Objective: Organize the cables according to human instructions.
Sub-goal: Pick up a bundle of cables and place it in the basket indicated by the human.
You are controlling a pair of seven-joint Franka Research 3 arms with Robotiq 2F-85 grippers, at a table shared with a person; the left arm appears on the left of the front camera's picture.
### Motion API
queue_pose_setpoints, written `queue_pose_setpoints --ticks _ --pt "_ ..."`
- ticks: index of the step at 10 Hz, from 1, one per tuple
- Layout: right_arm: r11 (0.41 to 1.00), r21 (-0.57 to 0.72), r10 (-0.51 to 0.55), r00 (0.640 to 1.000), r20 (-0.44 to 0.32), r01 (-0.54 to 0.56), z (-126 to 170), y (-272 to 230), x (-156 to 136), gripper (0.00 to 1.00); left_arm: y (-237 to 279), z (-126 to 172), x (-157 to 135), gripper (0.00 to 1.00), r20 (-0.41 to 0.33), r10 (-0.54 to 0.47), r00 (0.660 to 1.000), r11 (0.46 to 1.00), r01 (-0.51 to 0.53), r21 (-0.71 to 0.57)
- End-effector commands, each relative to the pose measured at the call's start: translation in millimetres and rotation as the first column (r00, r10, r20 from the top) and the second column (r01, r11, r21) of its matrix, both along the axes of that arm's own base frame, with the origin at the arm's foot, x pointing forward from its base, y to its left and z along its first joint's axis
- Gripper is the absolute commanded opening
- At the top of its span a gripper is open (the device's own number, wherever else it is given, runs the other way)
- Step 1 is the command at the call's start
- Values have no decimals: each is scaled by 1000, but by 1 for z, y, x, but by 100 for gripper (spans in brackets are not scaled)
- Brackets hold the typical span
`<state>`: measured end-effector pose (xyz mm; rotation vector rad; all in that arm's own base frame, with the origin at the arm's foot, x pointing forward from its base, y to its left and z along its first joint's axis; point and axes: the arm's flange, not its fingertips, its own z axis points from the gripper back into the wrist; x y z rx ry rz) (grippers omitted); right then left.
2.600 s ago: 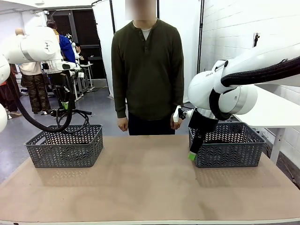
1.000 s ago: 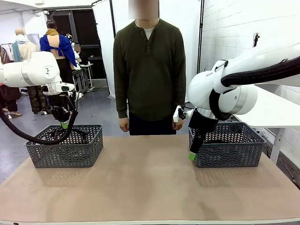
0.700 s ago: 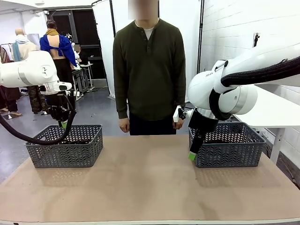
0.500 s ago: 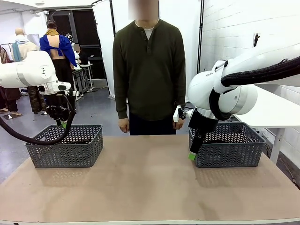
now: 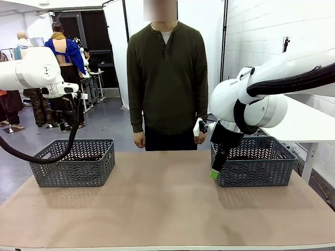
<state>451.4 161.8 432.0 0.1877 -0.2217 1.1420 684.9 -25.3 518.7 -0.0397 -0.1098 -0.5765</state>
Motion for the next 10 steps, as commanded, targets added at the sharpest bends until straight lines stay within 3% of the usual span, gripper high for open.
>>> queue_pose_setpoints --ticks 1,3,4,10 --pt "1000 -3 8 1000 -4 -8 0 0 0 100 -2 4 -8 100 -7 30 1000 1000 -30 -1" --pt "1000 -3 8 1000 -4 -8 0 0 0 100 -10 14 -3 100 -25 69 997 998 -70 -3" --pt "1000 -3 8 1000 -4 -8 0 0 0 100 -5 9 -4 100 6 12 1000 1000 -12 -1" --pt "1000 -3 8 1000 -4 -8 0 0 0 100 -7 10 -4 100 -5 26 1000 1000 -26 -1"
